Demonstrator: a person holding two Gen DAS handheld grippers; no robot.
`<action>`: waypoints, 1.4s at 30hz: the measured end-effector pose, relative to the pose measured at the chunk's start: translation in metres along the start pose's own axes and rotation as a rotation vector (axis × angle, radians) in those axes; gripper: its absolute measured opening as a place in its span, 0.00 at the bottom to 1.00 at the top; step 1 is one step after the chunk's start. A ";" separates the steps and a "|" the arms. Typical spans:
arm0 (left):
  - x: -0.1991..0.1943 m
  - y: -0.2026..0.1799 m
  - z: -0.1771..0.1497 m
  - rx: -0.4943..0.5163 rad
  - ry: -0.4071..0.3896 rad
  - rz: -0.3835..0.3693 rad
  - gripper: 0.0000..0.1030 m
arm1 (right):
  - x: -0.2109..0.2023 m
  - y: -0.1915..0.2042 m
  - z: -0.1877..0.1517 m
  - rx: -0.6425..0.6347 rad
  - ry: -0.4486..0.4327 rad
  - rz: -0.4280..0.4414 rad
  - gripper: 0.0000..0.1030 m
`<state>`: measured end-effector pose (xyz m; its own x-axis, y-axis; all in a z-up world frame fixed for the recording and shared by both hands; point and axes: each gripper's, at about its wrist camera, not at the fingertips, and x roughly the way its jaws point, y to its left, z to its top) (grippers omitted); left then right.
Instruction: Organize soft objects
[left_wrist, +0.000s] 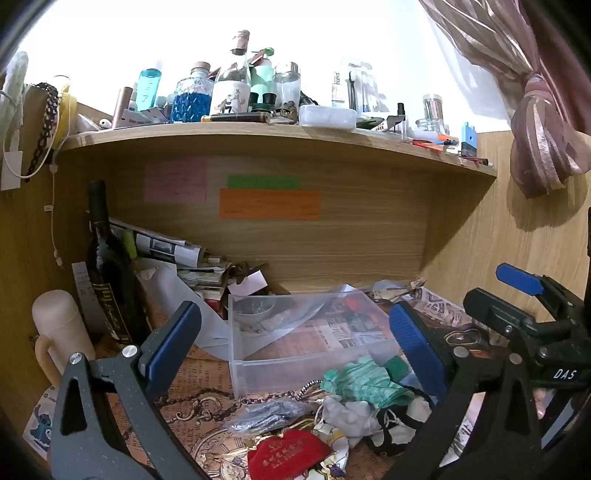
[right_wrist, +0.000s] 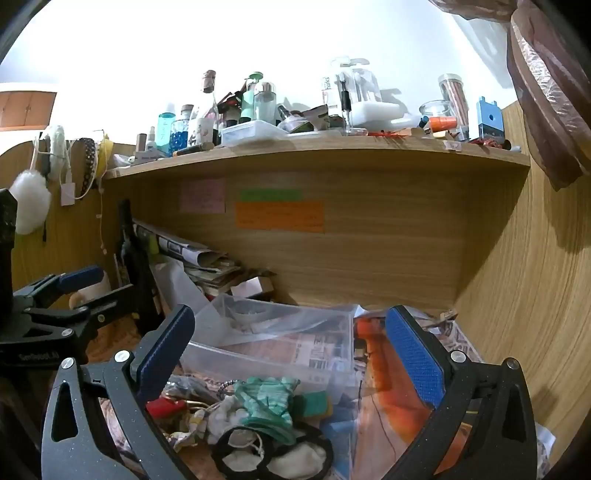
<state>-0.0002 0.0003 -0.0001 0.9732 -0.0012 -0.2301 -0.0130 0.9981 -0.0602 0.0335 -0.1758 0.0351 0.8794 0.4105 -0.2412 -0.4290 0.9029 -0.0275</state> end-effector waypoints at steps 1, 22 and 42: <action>0.000 0.000 0.000 0.002 -0.001 0.002 1.00 | 0.000 -0.001 0.000 0.002 0.001 0.001 1.00; -0.004 -0.008 0.004 0.013 -0.009 -0.002 1.00 | 0.000 -0.004 0.000 0.042 0.013 0.003 1.00; -0.006 -0.007 0.005 0.012 -0.015 0.001 1.00 | 0.000 -0.002 -0.002 0.050 0.010 0.007 1.00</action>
<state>-0.0046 -0.0063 0.0067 0.9765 0.0004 -0.2156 -0.0111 0.9988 -0.0485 0.0341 -0.1782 0.0328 0.8744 0.4154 -0.2508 -0.4237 0.9055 0.0224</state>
